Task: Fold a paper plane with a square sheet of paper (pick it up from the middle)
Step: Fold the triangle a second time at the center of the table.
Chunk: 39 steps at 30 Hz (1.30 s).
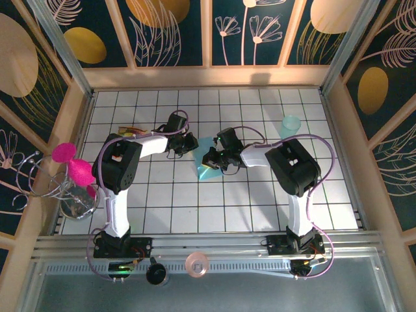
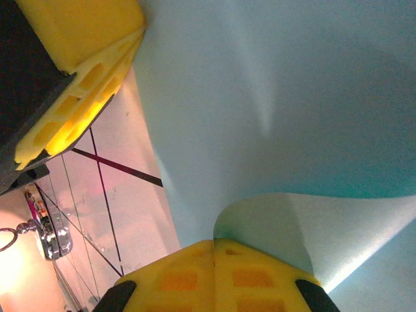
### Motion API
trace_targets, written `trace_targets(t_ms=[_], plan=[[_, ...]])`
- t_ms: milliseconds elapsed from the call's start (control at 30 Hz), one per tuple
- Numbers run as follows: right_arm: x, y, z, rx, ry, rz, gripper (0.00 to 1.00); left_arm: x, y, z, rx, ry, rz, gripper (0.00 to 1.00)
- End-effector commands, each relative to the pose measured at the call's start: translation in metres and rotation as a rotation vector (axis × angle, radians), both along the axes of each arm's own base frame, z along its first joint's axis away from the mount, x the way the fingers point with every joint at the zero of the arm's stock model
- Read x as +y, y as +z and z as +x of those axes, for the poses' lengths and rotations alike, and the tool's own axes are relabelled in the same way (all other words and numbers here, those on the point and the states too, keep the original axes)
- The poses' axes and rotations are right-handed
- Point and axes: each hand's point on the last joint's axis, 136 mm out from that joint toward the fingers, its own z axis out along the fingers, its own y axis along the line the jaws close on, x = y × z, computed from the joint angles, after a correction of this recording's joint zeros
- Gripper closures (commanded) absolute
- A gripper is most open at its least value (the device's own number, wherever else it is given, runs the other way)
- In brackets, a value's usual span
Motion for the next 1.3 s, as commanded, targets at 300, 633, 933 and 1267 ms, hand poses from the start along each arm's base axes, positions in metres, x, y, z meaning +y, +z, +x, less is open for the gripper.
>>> trace_targets(t_ms=[300, 633, 933, 1267], plan=[[0.010, 0.003, 0.004, -0.016, 0.019, 0.018, 0.98, 0.005, -0.019, -0.020, 0.077, -0.011, 0.024, 0.84], [0.007, -0.004, 0.003, 0.000, 0.011, -0.014, 0.98, 0.005, -0.017, -0.020, 0.076, -0.009, 0.024, 0.84], [0.002, -0.013, -0.001, 0.031, 0.006, -0.047, 0.96, 0.003, -0.008, -0.016, 0.056, -0.008, 0.014, 0.84], [-0.005, -0.021, -0.006, 0.065, -0.002, -0.083, 0.86, 0.002, 0.016, -0.006, 0.007, -0.001, 0.010, 0.83]])
